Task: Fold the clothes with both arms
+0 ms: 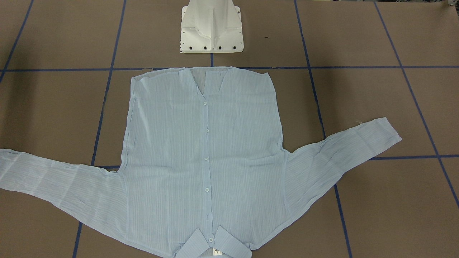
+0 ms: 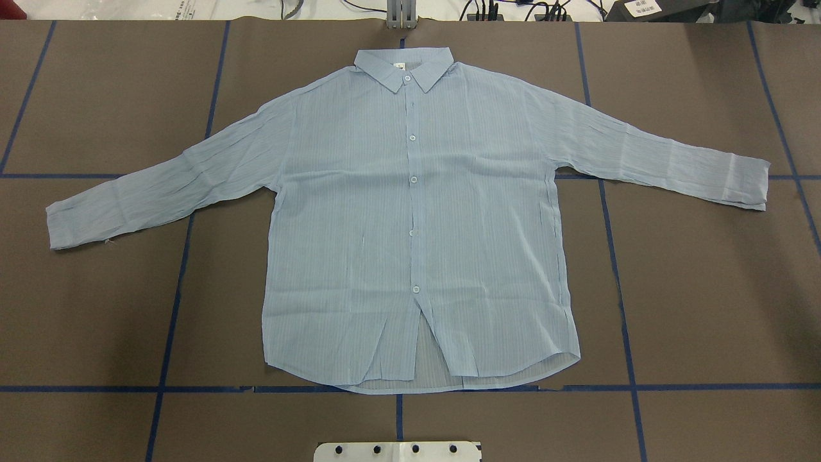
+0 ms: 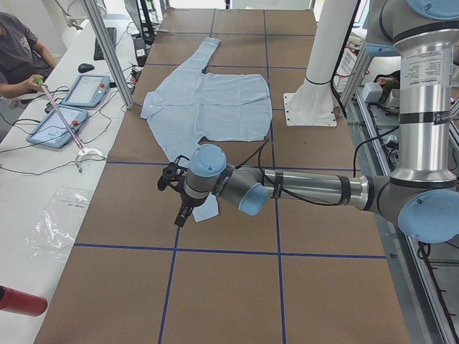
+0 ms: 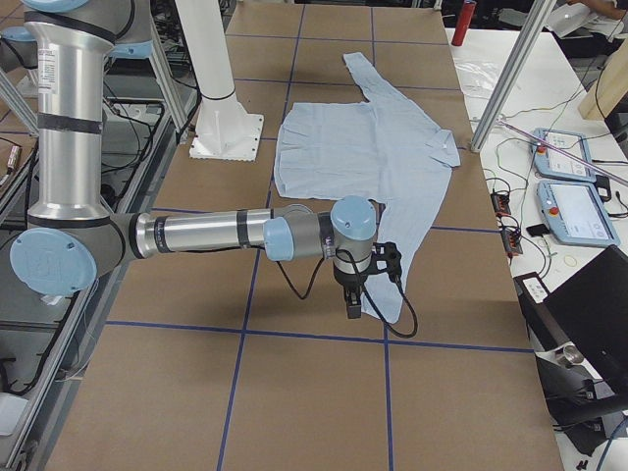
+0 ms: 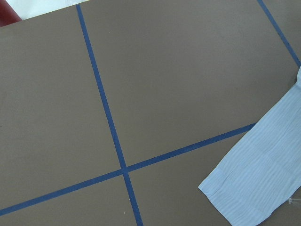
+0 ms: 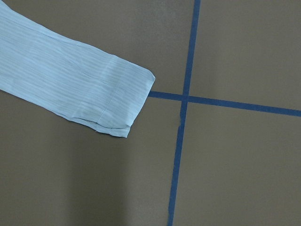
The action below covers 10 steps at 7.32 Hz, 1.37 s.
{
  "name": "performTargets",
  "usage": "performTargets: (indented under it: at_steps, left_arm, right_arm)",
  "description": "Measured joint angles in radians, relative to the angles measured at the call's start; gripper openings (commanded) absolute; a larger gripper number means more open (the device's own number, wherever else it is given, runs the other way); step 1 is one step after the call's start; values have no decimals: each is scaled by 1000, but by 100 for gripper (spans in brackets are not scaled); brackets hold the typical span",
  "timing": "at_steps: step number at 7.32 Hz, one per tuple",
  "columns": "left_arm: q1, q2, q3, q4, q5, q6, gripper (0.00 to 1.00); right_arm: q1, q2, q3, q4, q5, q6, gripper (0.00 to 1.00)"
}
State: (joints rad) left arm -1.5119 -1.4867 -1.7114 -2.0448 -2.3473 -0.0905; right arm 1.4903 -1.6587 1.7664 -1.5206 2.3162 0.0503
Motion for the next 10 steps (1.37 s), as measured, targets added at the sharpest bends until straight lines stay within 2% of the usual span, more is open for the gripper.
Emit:
performTargets:
  at_steps: [3, 7, 10]
  left_arm:
    - [1, 12, 4, -32, 2, 1, 100]
    - [1, 17, 7, -39, 0, 0, 100]
    - [2, 31, 8, -41, 1, 0, 100]
  right_arm:
    - [1, -13, -4, 0, 49, 0, 100]
    - [0, -15, -40, 20, 51, 0, 100]
    - [-26, 7, -133, 144, 91, 2, 100]
